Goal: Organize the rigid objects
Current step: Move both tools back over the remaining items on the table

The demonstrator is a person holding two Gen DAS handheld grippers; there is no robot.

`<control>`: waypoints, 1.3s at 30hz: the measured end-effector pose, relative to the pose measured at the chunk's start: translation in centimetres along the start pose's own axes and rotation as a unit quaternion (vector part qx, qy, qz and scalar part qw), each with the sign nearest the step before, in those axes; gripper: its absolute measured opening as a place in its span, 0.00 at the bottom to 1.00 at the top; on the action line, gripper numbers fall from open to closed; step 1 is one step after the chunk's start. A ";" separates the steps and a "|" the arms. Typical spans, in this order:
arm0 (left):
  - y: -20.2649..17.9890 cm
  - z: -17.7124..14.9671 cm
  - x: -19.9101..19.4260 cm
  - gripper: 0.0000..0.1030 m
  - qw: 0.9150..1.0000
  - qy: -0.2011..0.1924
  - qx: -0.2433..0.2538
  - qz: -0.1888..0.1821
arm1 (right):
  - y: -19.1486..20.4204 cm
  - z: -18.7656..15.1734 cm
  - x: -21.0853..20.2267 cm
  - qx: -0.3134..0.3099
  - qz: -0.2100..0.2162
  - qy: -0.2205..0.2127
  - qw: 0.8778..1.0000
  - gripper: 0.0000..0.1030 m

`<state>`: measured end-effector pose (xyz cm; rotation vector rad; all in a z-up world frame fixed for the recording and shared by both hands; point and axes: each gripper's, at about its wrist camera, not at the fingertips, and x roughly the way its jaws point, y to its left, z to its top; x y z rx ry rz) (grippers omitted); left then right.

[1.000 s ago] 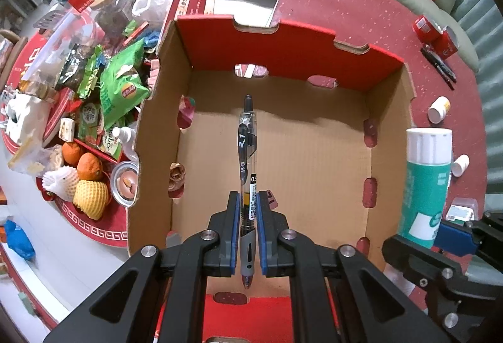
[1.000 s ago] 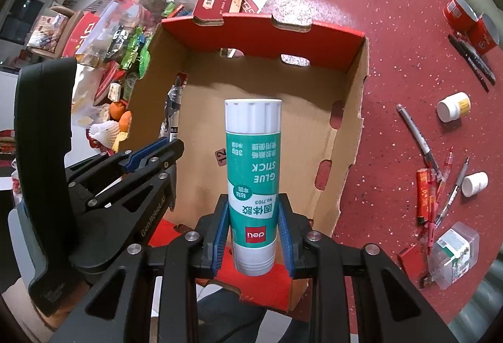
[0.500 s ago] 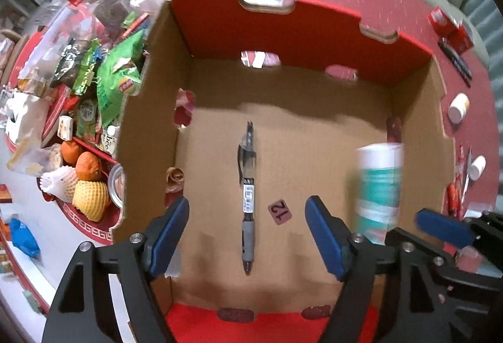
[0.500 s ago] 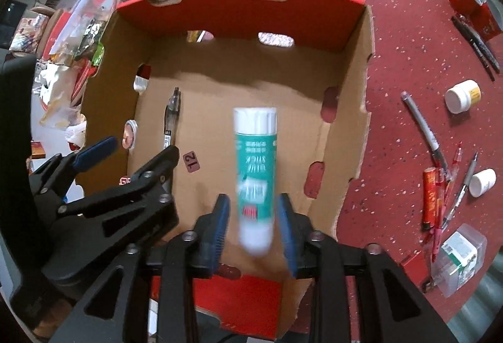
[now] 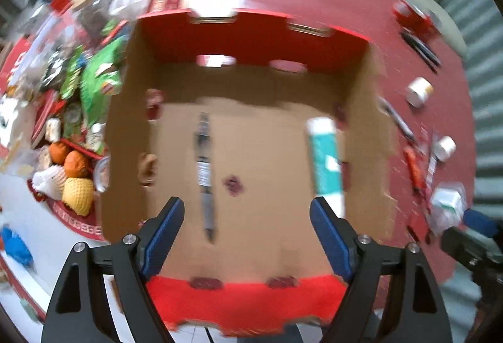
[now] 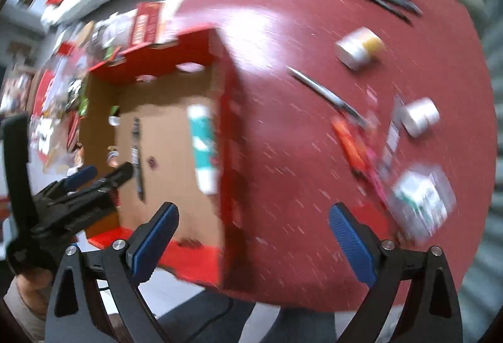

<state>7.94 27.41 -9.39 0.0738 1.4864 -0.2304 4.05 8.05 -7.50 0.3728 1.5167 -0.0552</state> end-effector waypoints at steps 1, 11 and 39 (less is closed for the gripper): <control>-1.0 -0.2 -0.2 0.82 1.000 0.000 0.013 -0.005 | -1.2 -0.7 -0.1 0.014 -0.002 0.003 1.000 0.94; -12.3 -1.7 -0.4 0.82 0.993 0.018 0.115 -0.013 | -13.4 -6.2 0.7 0.137 -0.002 0.066 0.988 0.94; -23.5 0.5 10.7 0.90 0.992 0.061 0.051 0.100 | -26.2 -13.2 3.6 0.254 0.023 0.122 0.959 0.94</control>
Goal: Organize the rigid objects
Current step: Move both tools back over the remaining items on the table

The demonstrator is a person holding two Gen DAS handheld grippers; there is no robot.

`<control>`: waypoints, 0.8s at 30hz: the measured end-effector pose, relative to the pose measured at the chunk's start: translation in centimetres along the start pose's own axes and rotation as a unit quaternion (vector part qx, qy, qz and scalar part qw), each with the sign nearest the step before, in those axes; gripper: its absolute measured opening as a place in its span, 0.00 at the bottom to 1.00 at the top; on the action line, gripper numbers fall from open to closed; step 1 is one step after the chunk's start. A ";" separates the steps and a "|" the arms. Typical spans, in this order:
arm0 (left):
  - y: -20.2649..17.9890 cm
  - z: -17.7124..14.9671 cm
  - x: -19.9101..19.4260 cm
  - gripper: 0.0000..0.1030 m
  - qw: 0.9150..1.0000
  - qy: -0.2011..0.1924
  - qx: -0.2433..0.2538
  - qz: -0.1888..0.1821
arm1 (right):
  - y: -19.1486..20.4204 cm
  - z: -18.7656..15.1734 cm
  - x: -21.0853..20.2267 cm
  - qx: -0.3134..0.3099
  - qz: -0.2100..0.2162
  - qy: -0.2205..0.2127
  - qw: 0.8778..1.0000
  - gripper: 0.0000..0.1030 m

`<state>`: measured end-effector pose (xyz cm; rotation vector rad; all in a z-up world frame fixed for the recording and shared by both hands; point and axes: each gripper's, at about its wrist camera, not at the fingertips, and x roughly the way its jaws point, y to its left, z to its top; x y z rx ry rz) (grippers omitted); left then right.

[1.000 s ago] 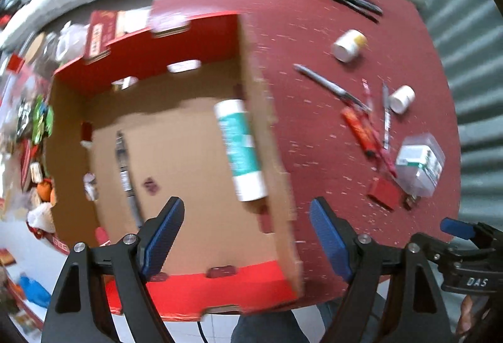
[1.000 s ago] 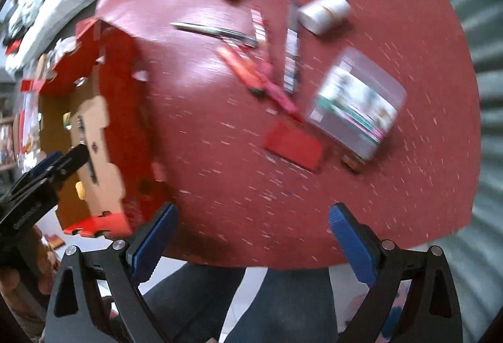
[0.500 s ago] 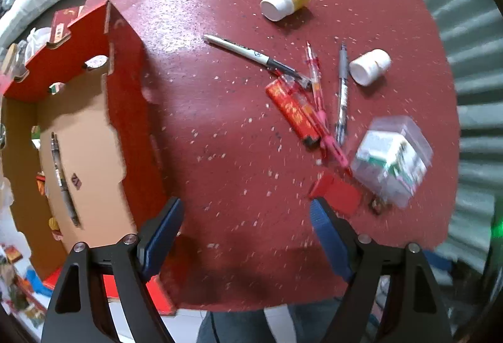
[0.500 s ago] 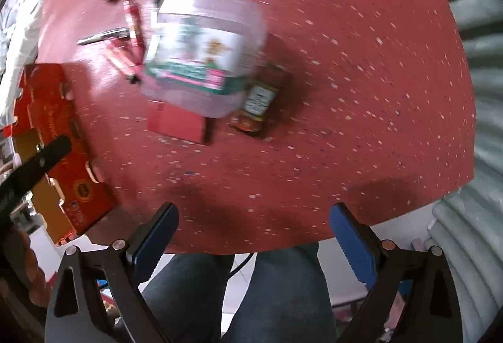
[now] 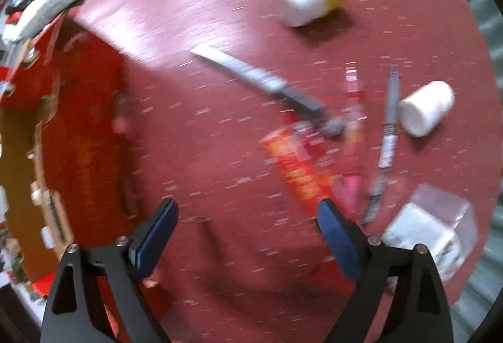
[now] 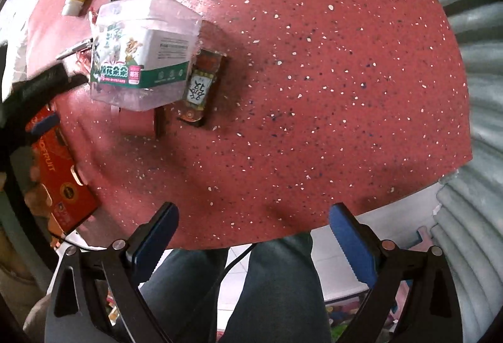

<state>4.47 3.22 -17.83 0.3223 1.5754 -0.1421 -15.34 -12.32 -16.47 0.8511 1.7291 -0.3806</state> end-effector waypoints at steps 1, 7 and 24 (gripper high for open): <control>1.1 -0.3 -0.1 0.90 1.000 0.003 -0.011 -0.005 | -0.1 0.1 0.1 0.002 0.003 0.000 1.000 0.94; 3.1 -0.8 -0.5 0.90 0.999 0.003 -0.032 -0.015 | 0.7 1.0 0.5 -0.005 0.011 0.001 1.000 0.94; -0.5 3.1 2.6 1.00 0.998 0.026 -0.048 -0.040 | 0.3 0.0 0.8 0.006 -0.002 0.006 1.000 0.94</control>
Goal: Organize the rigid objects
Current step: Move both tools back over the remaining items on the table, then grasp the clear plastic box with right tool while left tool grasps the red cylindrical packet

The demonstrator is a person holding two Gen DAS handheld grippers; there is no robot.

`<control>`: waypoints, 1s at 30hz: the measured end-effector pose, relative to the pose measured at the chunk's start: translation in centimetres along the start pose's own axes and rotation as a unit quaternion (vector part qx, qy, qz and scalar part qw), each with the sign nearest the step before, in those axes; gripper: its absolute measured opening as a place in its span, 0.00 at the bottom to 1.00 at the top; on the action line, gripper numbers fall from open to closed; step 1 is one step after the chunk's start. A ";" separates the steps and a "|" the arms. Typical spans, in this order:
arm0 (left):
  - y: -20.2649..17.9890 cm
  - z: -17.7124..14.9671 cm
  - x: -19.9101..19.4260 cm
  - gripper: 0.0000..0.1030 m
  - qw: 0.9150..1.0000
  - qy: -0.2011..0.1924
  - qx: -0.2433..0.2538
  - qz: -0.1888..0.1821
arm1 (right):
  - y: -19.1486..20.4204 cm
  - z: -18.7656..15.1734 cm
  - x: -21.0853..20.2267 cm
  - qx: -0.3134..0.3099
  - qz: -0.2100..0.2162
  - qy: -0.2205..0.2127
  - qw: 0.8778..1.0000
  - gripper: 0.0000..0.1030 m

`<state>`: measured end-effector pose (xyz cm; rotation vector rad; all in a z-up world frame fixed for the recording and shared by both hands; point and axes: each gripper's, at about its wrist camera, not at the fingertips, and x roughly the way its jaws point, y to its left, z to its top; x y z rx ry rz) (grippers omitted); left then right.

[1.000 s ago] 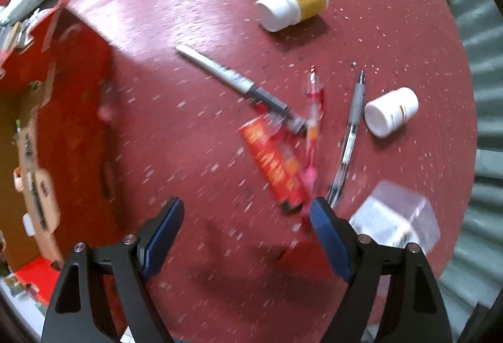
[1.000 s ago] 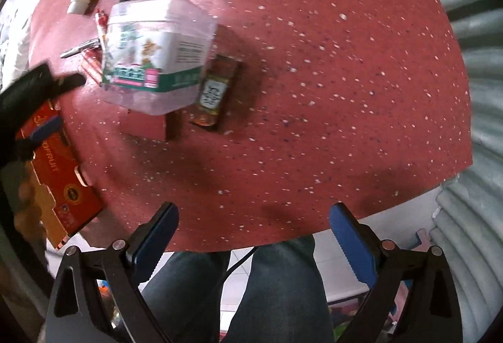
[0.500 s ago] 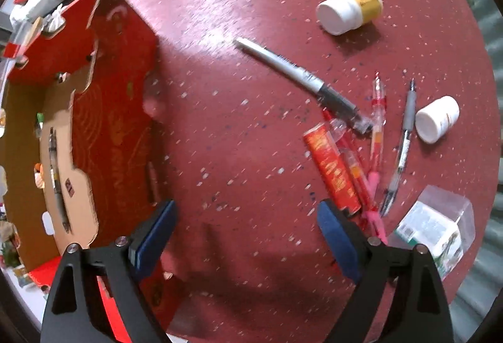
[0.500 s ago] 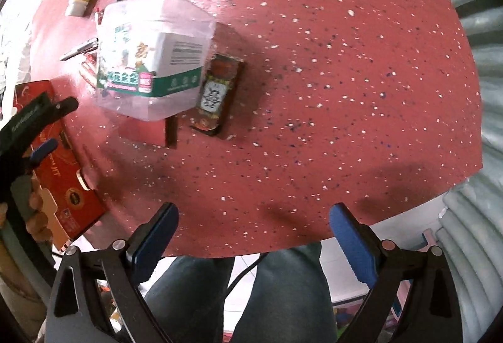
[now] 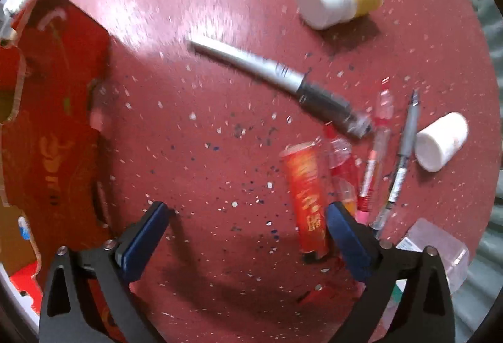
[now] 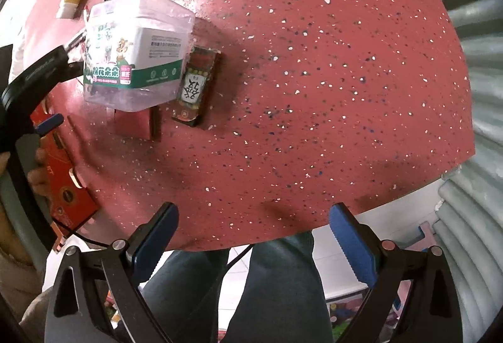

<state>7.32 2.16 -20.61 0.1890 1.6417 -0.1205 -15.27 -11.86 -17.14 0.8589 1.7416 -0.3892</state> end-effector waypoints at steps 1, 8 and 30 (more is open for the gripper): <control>0.2 0.3 0.2 1.00 1.000 0.002 -0.004 -0.009 | 0.2 0.0 0.0 -0.002 -0.001 0.001 1.000 0.94; 2.3 0.6 -0.6 1.00 0.999 -0.015 0.030 0.032 | 0.9 0.6 -0.3 -0.006 0.003 -0.009 1.000 0.94; -0.2 0.4 0.8 1.00 0.998 -0.021 0.060 -0.009 | 9.2 8.4 -1.8 0.051 -0.005 -0.099 0.994 0.97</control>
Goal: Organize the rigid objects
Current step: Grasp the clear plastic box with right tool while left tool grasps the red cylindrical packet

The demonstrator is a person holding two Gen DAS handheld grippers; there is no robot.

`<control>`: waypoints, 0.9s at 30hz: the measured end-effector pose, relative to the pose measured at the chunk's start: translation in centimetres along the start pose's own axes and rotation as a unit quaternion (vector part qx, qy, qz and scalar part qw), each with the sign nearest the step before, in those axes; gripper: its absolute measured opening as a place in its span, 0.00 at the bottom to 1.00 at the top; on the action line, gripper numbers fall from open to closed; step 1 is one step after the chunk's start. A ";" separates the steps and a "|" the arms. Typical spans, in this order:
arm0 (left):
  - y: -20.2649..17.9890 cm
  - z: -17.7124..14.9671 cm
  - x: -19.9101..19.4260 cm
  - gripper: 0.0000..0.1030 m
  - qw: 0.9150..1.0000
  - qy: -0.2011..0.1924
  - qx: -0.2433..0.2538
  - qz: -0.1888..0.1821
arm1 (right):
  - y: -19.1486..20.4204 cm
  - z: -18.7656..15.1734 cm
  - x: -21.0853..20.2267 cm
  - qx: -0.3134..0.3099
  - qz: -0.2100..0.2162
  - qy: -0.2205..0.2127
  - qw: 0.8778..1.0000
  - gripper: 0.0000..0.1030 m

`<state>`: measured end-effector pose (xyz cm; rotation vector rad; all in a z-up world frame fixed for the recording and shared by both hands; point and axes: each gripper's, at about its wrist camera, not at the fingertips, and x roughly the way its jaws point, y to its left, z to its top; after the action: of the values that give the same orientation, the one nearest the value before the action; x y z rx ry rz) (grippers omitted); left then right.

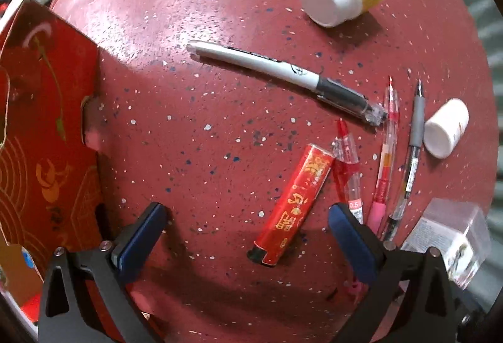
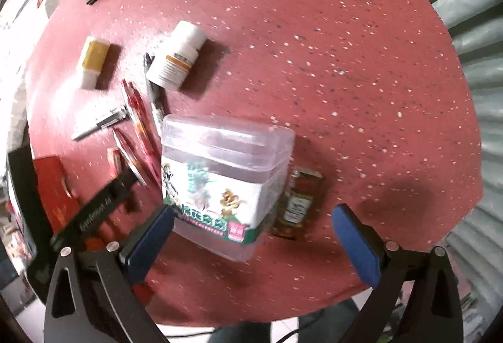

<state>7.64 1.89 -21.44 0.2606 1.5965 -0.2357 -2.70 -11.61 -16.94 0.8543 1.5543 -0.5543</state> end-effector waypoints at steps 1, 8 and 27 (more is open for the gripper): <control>-0.1 0.0 0.0 1.00 1.000 -0.004 0.005 0.000 | 0.4 0.1 0.0 0.004 -0.004 -0.002 1.000 0.97; -1.0 0.6 0.2 1.00 1.000 -0.009 0.005 -0.002 | 2.4 0.7 -0.6 0.024 -0.009 -0.029 0.999 0.98; 0.0 0.1 0.0 1.00 1.000 -0.005 0.005 -0.004 | 1.2 2.3 4.0 0.020 -0.040 0.003 0.999 0.71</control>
<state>7.77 1.82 -21.49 0.2608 1.5877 -0.2511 -0.34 -11.81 -21.06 0.8270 1.5934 -0.6438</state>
